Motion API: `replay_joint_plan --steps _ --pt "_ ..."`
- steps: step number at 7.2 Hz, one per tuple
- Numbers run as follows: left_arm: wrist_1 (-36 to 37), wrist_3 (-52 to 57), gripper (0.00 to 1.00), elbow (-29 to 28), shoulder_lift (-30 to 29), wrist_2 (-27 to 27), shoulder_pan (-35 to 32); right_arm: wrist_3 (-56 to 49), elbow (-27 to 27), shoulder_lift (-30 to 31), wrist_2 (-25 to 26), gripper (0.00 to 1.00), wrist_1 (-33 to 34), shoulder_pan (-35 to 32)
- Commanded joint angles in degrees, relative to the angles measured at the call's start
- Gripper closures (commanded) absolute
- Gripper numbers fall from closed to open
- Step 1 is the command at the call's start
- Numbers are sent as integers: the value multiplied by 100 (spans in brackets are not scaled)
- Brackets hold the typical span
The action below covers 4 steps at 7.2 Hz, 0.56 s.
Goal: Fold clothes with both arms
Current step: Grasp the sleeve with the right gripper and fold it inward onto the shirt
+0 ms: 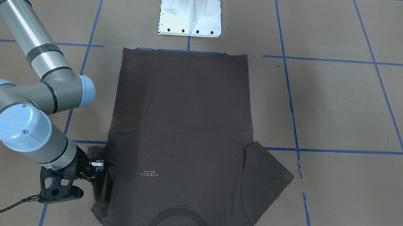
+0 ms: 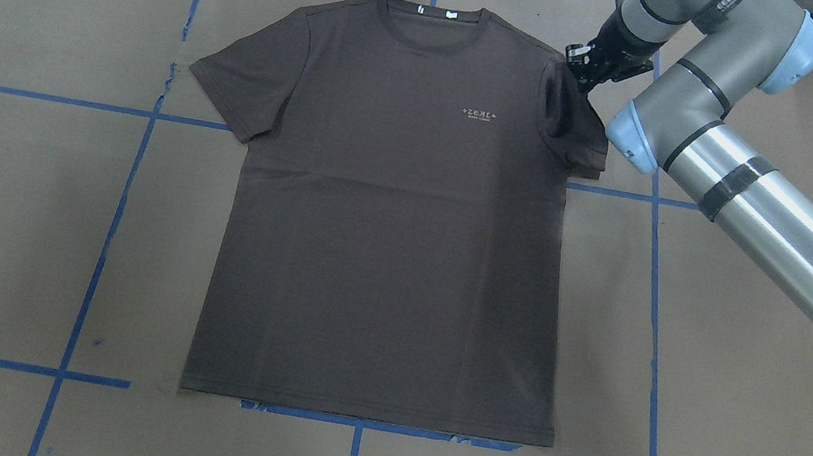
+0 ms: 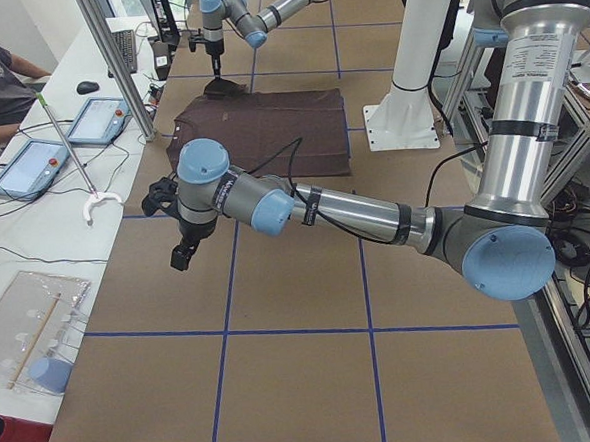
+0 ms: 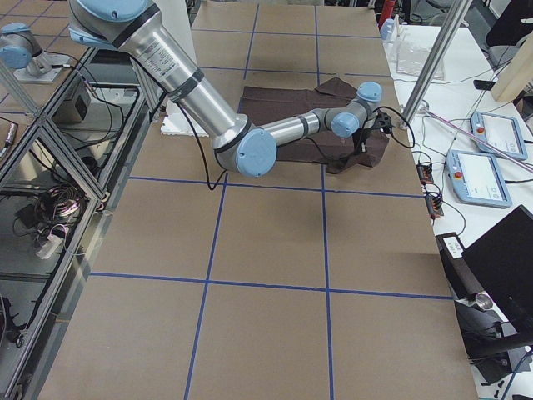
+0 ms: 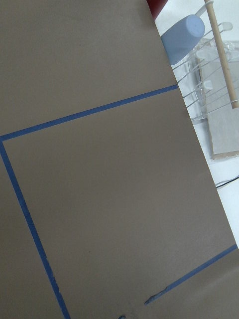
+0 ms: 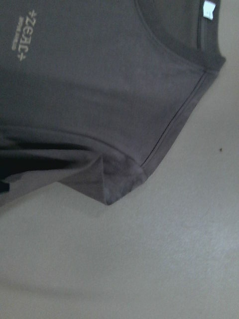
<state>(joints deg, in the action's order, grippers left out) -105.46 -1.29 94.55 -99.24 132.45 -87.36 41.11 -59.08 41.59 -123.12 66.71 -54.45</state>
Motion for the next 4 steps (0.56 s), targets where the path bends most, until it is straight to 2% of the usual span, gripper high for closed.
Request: replay_joint_plan --steps 1,2,4 --pt "-1 15 0 -24 1 0 -9 255 19 -422 138 100 0 328" --pt "-1 15 0 -24 1 0 -9 275 107 -520 479 100 -9 591" --pt "-10 15 0 -16 -8 -9 -9 301 667 -932 1050 100 -96 961"
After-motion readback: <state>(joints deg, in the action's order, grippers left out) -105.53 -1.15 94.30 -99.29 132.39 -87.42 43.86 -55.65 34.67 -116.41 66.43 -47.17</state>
